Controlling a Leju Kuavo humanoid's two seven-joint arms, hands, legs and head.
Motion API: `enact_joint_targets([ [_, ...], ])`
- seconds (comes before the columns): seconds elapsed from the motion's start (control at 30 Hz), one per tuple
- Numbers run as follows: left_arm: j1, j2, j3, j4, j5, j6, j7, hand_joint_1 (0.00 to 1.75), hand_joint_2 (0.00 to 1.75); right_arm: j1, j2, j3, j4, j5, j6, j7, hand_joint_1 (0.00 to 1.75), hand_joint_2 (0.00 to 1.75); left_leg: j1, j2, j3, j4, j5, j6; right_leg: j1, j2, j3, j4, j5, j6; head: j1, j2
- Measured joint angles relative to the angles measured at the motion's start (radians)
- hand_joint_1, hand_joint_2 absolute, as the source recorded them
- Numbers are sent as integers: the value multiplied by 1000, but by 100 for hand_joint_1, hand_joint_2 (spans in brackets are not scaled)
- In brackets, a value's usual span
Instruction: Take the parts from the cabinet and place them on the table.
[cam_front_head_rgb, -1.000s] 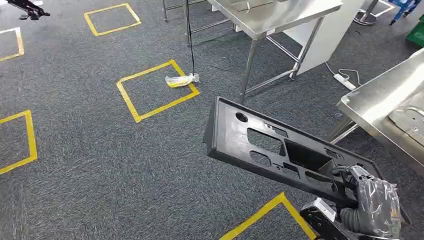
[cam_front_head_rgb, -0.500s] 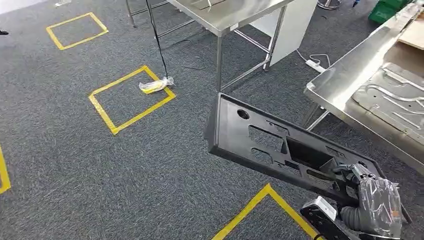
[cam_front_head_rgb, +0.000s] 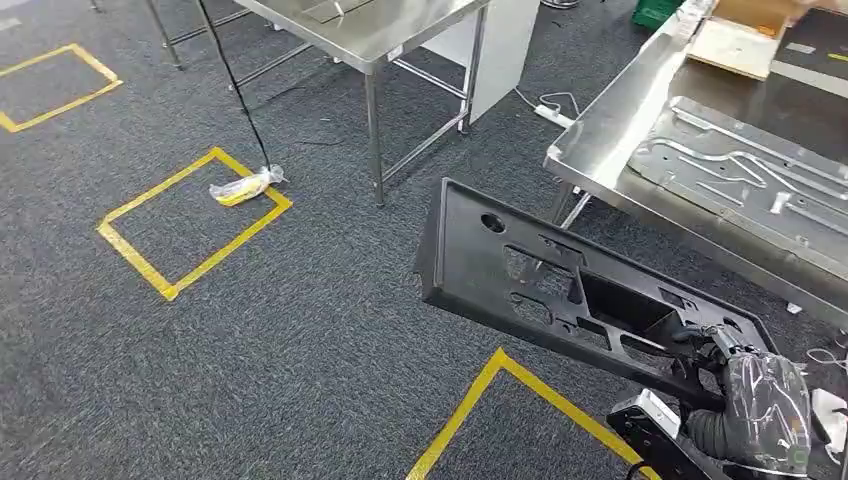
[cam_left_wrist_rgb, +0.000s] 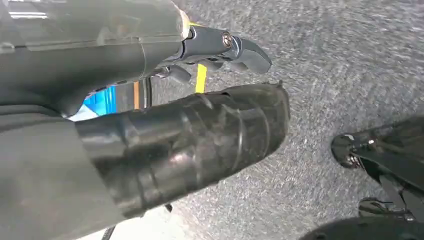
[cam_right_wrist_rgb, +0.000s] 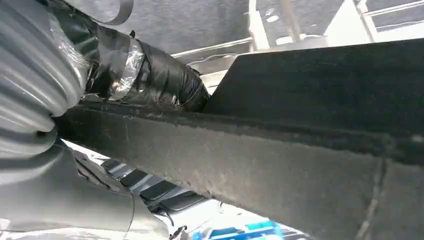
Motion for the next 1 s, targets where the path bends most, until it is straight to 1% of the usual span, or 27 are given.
enact_joint_targets([
  [0.03, -1, -1, 0, 0, 0, -1, 0, 0, 0, 0, 0, -2, 0, -2, 2, -2, 175, 175, 0, 12, 1, 1, -3, -2, -2, -4, 27, -50, 34, 1, -1, 0],
  [0.07, -2, -3, 0, 0, 0, -2, 0, 0, 0, 0, 0, -5, 0, -4, 3, -4, 175, 175, 0, 24, 4, 2, -7, -5, -3, -14, 80, -141, 79, 2, 0, 0],
  [0.1, -2, -5, 0, 0, 0, -2, 0, 0, 0, 0, 0, -8, 0, -4, 4, -5, 175, 175, 1, 34, 9, 7, -12, -9, -3, -39, 138, -239, 115, 0, 0, 0],
  [0.13, -3, -5, 0, -2, 0, -2, 0, 0, 0, -2, 0, -11, 0, -5, 5, -6, 175, 175, -2, 42, 19, 10, -17, -17, 0, -83, 163, -291, 108, -8, -1, 0],
  [0.17, 0, -5, 1, -2, 0, -3, 2, 0, 0, -2, 1, -11, 1, -5, 6, -6, 175, 175, -8, 49, 19, 13, -24, -24, 3, -89, 165, -297, 116, -10, 0, 0],
  [0.2, -2, -5, 1, -3, 0, -4, 2, 0, 0, -3, 1, -12, 1, -5, 6, -7, 175, 175, -6, 55, 23, 11, -26, -30, 6, -70, 163, -290, 113, -17, -2, 0],
  [0.27, -5, -6, 1, -4, 0, -5, 3, 0, 0, -1, 2, -12, 1, -5, 6, -8, 175, 175, -6, 78, 35, 8, -27, -39, 9, -48, 157, -288, 113, -26, -2, 0],
  [0.3, -7, -7, 1, -6, 0, -5, 3, 0, 0, -1, 3, -13, 1, -5, 6, -9, 175, 175, -4, 76, 39, 11, -33, -49, 0, -35, 161, -296, 120, -36, -1, 0],
  [0.33, -6, -6, 1, -8, 0, -6, 4, 0, 0, 0, 3, -13, 1, -5, 6, -10, 175, 175, 1, 27, 31, 31, -53, -55, -1, -26, 162, -299, 123, -41, -2, 0],
  [0.37, -6, -6, 1, -9, 0, -7, 4, 0, 0, -5, 3, -13, 1, -5, 7, -10, 175, 175, 1, -12, 7, 80, -86, -56, -2, -17, 160, -299, 124, -45, -2, 0],
  [0.4, -5, -7, 2, -9, 0, -7, 5, 0, 0, -7, 5, -13, 1, -4, 7, -12, 175, 175, 2, -35, -36, 169, -134, -57, -1, -7, 157, -299, 124, -49, -2, 0],
  [0.47, -2, -7, 2, -9, 0, -7, 7, 0, 0, -7, 5, -13, 2, -3, 7, -13, 175, 175, 2, -42, -116, 323, -187, -57, 4, 17, 155, -297, 124, -51, -2, 0],
  [0.5, -1, -7, 2, -9, 0, -8, 8, 0, 0, -7, 7, -13, 2, -3, 7, -13, 175, 175, 2, -42, -134, 346, -176, -55, 5, 31, 155, -296, 124, -51, -2, 0],
  [0.53, -1, -7, 2, -9, 0, -8, 8, 0, 0, -7, 8, -13, 2, -3, 7, -14, 175, 175, 1, -44, -124, 310, -135, -50, 7, 46, 157, -294, 123, -53, -2, 0],
  [0.57, -1, -7, 2, -9, 0, -8, 8, 0, 0, -8, 8, -13, 2, -3, 7, -14, 175, 175, 1, -49, -94, 235, -81, -44, 8, 61, 159, -293, 122, -52, -2, 0],
  [0.6, 0, -7, 2, -10, 0, -8, 8, 0, 0, -9, 9, -13, 2, -3, 7, -14, 175, 175, -1, -64, -56, 142, -30, -36, 10, 74, 161, -291, 121, -52, -2, 0],
  [0.63, 1, -6, 2, -10, 0, -8, 8, 0, 0, -10, 9, -13, 2, -3, 7, -14, 175, 175, -2, -112, -26, 64, 5, -26, 6, 84, 159, -290, 120, -52, -2, 0],
  [0.67, 1, -5, 2, -12, 0, -8, 8, 0, 0, -14, 9, -13, 3, -3, 7, -14, 175, 175, 0, -153, -20, 40, -7, -16, 11, 94, 154, -286, 119, -46, -2, 0],
  [0.7, 1, -7, 2, -13, 0, -8, 8, 0, 0, -18, 10, -13, 4, -3, 8, -15, 175, 175, -2, -140, -18, 30, -7, -19, 4, 108, 147, -285, 121, -40, -2, 0],
  [0.77, -1, -7, 2, -14, 0, -8, 8, 0, 0, -16, 11, -13, 5, -3, 8, -14, 175, 175, -8, -122, -13, 29, -6, -16, -4, 133, 142, -292, 128, -23, -2, 0],
  [0.8, -2, -7, 2, -15, 0, -8, 8, 0, 0, -16, 11, -13, 5, -2, 8, -14, 175, 175, -1, -107, -7, 14, 2, -10, 4, 148, 141, -296, 132, -15, -2, 0],
  [0.83, -3, -9, 2, -16, 0, -8, 8, 0, 0, -15, 10, -13, 5, -2, 7, -15, 175, 175, 4, -86, 0, 1, 9, -5, 2, 102, 140, -278, 120, -16, -2, 0],
  [0.87, 0, -9, 3, -16, 0, -7, 8, 0, 0, -20, 10, -13, 5, -2, 8, -14, 175, 175, 4, -75, 3, -4, 11, 1, 7, 48, 118, -238, 88, -14, 1, 0],
  [0.9, 1, -9, 3, -16, 0, -7, 7, 0, 0, -24, 9, -13, 5, -1, 8, -14, 175, 175, 3, -61, 2, -5, 11, 3, 6, 22, 86, -176, 51, -10, 0, 0],
  [0.93, 3, -9, 3, -16, 0, -7, 7, 0, 0, -27, 10, -13, 7, -1, 8, -14, 175, 175, 1, -46, 0, -3, 9, 4, 3, 7, 44, -91, 10, -5, -1, 0],
  [0.97, 3, -9, 3, -16, 0, -7, 7, 0, 0, -26, 10, -13, 8, -1, 8, -14, 175, 175, 0, -32, -1, -2, 7, 3, -1, 3, 11, -26, -14, -1, 0, 0],
  [1.0, 2, -9, 3, -16, 0, -7, 7, 0, 0, -26, 10, -13, 10, -1, 8, -13, 175, 175, 0, -18, -1, -1, 5, 2, -3, 2, -6, 7, -16, 2, -1, 0],
])
